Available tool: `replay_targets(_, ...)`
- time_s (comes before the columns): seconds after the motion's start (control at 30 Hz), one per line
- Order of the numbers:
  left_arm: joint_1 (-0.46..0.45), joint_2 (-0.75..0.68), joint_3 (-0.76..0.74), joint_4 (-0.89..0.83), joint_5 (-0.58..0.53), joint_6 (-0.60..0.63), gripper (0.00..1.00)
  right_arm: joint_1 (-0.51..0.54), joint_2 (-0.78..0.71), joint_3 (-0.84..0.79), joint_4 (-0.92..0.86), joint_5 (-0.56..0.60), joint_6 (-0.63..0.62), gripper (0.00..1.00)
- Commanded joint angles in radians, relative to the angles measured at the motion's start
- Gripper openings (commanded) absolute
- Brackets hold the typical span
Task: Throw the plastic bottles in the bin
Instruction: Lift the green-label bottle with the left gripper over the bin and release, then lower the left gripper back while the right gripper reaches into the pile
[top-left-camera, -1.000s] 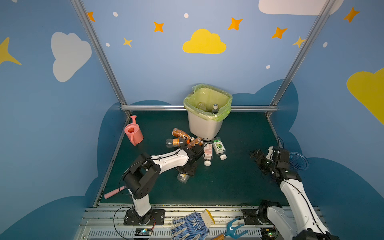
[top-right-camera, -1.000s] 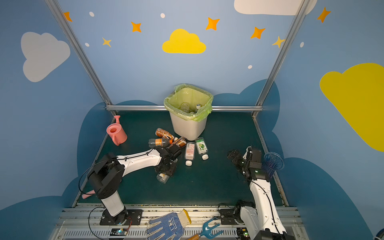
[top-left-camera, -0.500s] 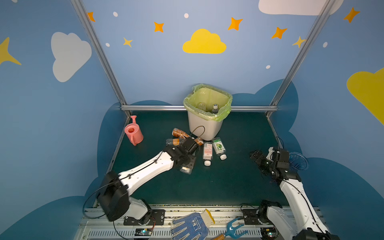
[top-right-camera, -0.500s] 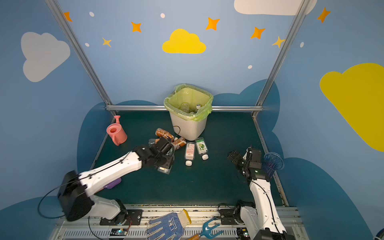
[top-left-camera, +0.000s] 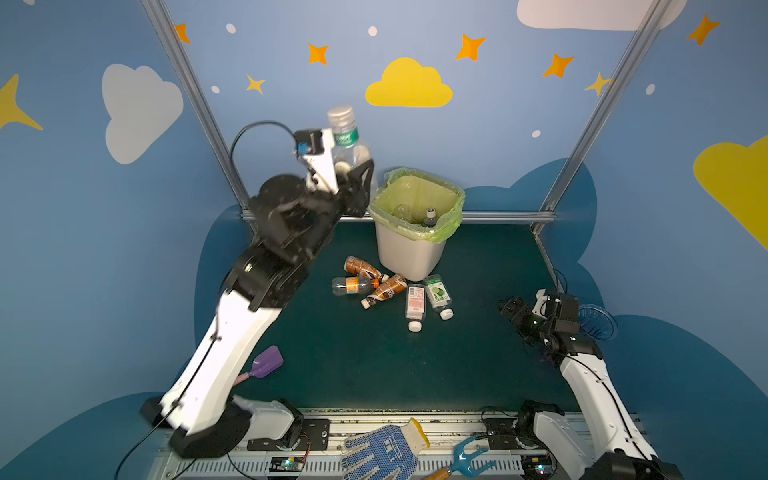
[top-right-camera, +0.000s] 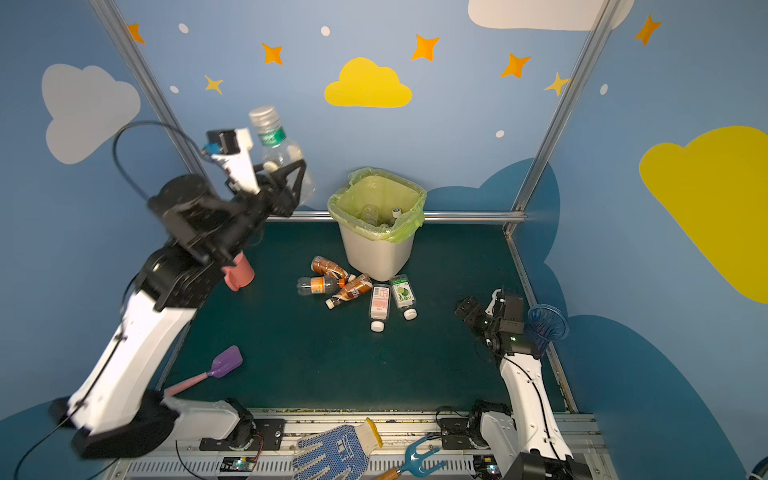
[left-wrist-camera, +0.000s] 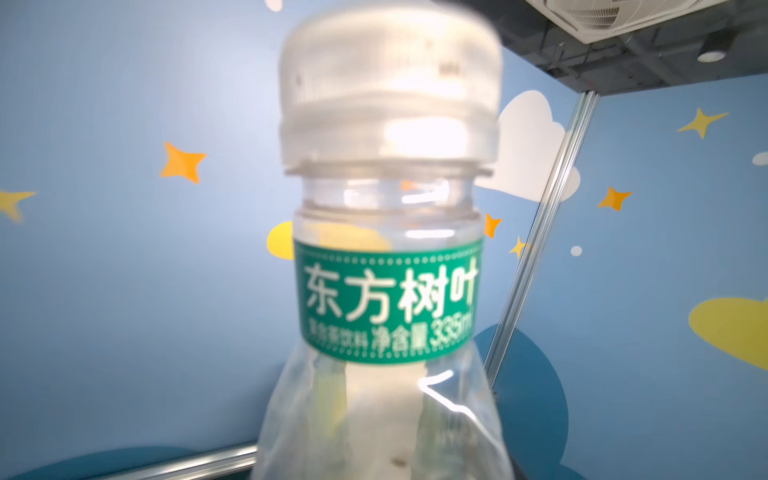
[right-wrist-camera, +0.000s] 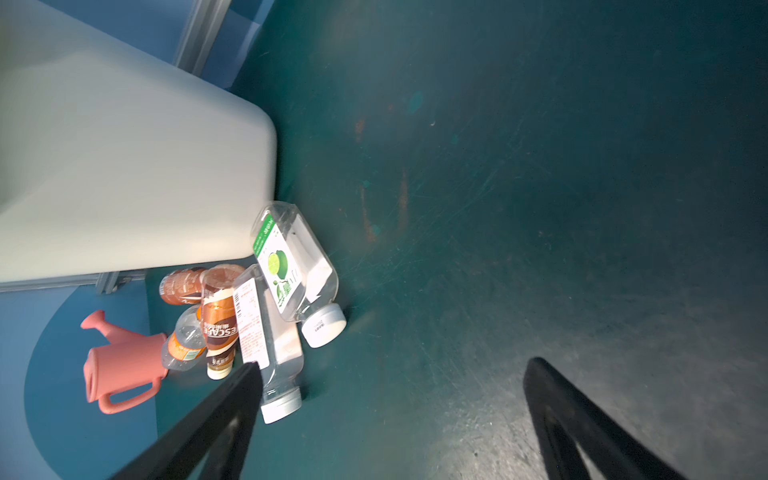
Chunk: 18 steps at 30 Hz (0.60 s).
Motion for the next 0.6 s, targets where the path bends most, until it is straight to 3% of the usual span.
replay_targets(0.0, 0.019, 0.369, 0.273, -0.304, 0.207, -0.086, 0.62, -0.003, 0.015, 0.042, 0.011, -0.042, -0.029, 0.98)
replay_targets(0.03, 0.021, 0.445, 0.387, -0.390, 0.246, -0.085, 0.73, -0.004, 0.016, 0.049, 0.002, -0.045, -0.038, 0.98)
replay_targets(0.13, 0.019, 0.612, 0.776, -0.567, 0.252, -0.097, 0.90, -0.007, 0.016, 0.062, -0.022, -0.032, -0.063, 0.98)
replay_targets(0.2, 0.019, 0.641, 0.925, -0.607, 0.222, -0.068, 1.00, -0.008, 0.008, 0.063, -0.026, -0.032, -0.065, 0.98)
replay_targets(0.23, 0.019, 0.630, 0.940, -0.597, 0.211, -0.054, 1.00, -0.008, 0.005, 0.063, -0.023, -0.035, -0.064, 0.98)
replay_targets(0.33, 0.019, 0.512, 0.802, -0.497, 0.193, -0.031, 1.00, -0.004, 0.004, 0.062, -0.006, -0.066, -0.057, 0.98)
replay_targets(0.57, 0.015, 0.077, -0.005, -0.055, 0.161, -0.052, 1.00, 0.061, 0.025, 0.059, -0.010, -0.036, -0.057, 0.98)
